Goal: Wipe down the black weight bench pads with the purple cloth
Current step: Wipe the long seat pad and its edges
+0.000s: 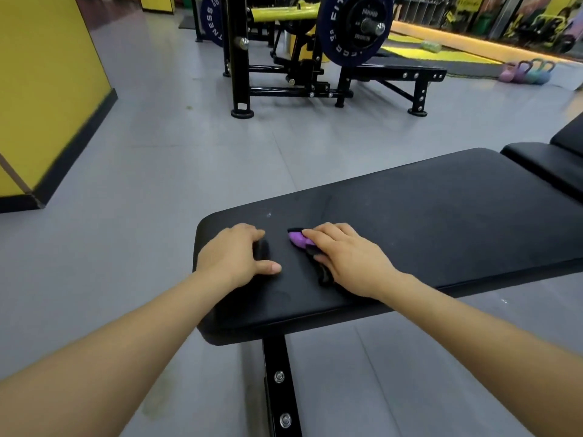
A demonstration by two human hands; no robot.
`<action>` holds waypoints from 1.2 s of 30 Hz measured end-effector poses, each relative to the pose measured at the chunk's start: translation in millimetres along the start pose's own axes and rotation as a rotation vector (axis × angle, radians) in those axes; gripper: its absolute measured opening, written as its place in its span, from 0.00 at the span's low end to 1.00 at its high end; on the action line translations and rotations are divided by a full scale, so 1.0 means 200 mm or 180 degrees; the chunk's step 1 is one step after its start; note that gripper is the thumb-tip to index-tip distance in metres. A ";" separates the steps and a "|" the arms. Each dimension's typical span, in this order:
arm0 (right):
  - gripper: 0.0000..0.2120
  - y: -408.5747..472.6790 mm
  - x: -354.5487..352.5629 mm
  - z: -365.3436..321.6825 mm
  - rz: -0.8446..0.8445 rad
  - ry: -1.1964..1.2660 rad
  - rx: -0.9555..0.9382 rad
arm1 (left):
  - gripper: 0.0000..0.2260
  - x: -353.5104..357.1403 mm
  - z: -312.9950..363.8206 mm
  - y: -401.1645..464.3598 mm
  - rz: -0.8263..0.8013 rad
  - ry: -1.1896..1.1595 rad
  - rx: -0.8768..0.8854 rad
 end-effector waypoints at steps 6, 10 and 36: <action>0.21 0.41 0.07 0.37 -0.0098 -0.0246 0.0717 | 0.44 0.09 -0.12 0.13 -0.0522 -0.0068 -0.0060; 0.18 0.56 0.09 0.49 -0.0029 -0.0244 0.1276 | 0.43 0.12 -0.14 0.14 -0.0502 -0.0065 -0.0014; 0.19 0.55 0.10 0.19 -0.0606 0.0167 0.0343 | 0.43 0.11 -0.11 0.12 -0.0706 -0.0136 -0.0105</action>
Point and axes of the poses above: each hand's wrist, its own y-axis towards the middle knuckle, its own x-axis out of the palm, z = x × y, the point moved 7 cm from there along y, towards the middle knuckle, and after that the axes turned 2 degrees about z, right-handed, at the moved point
